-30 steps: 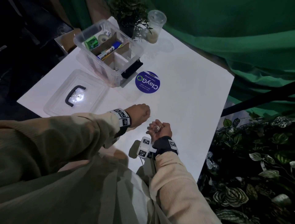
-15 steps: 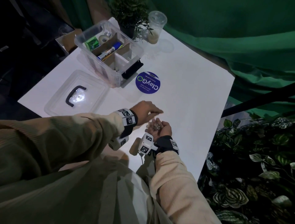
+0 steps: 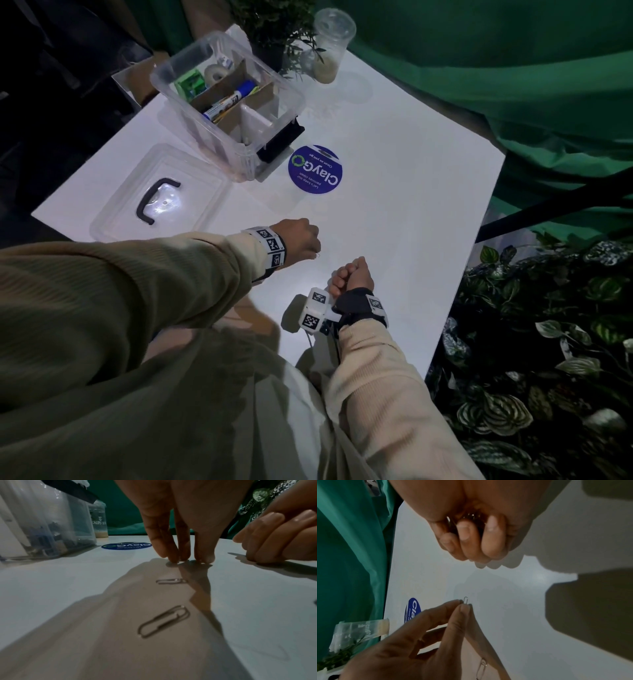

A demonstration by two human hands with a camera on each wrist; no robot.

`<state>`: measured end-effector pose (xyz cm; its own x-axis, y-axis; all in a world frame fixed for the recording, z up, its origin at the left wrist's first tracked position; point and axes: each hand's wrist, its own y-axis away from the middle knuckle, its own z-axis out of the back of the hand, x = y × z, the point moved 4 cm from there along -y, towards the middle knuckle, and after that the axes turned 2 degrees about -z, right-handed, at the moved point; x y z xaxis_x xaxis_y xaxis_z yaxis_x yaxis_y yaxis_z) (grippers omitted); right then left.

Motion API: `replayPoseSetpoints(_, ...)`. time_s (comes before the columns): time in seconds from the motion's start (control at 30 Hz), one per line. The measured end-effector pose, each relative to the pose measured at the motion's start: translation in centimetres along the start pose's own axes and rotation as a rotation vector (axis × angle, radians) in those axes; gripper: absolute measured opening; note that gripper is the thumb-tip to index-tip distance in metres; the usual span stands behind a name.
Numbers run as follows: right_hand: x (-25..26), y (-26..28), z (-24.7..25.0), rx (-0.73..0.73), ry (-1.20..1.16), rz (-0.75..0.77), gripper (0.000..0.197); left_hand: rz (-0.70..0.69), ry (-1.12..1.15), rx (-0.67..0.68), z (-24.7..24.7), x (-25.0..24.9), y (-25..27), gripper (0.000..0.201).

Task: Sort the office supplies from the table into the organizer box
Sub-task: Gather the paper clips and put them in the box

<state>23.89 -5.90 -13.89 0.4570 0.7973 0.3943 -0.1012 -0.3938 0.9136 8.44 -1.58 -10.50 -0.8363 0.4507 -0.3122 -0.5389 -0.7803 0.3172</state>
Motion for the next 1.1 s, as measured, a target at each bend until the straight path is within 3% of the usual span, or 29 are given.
replayPoseSetpoints(0.2, 0.2, 0.0, 0.3, -0.004, 0.02, 0.007, 0.04, 0.114, 0.102, 0.074, 0.4, -0.1, -0.8, 0.015)
replayPoseSetpoints(0.4, 0.4, 0.2, -0.3, 0.033, 0.011, 0.014, 0.038, 0.194, 0.064, 0.148, 0.2, -0.4, -0.3, 0.021)
replayPoseSetpoints(0.57, 0.8, 0.3, -1.7, 0.116, -0.1, 0.008, 0.036, 0.179, 0.395, -0.101, 2.6, -1.4, -0.1, 0.012)
replayPoseSetpoints(0.63, 0.9, 0.5, -2.0, 0.099, -0.165, 0.019, 0.037, 0.125, 0.474, -0.121, 3.4, -2.5, 0.0, 0.014)
replayPoseSetpoints(0.77, 0.8, 1.1, -3.1, 0.149, -0.303, -0.013, 0.032, 0.03, 0.396, -0.106, 3.8, -3.5, 0.4, 0.02)
replayPoseSetpoints(0.93, 0.5, 0.9, -4.1, 0.217, -0.28, -0.06, 0.034, -0.023, 0.406, -0.386, 5.1, -1.6, 2.7, 0.021)
replayPoseSetpoints(1.03, 0.0, 0.6, -4.1, 0.205, -0.158, -0.071, 0.041, 0.129, 0.396, -0.541, 5.6, 2.2, 4.9, 0.017)
replayPoseSetpoints(1.1, -0.3, 0.2, -3.8, 0.162, -0.055, -0.054, 0.043, 0.295, 0.334, -0.393, 4.9, 5.0, 6.5, 0.019)
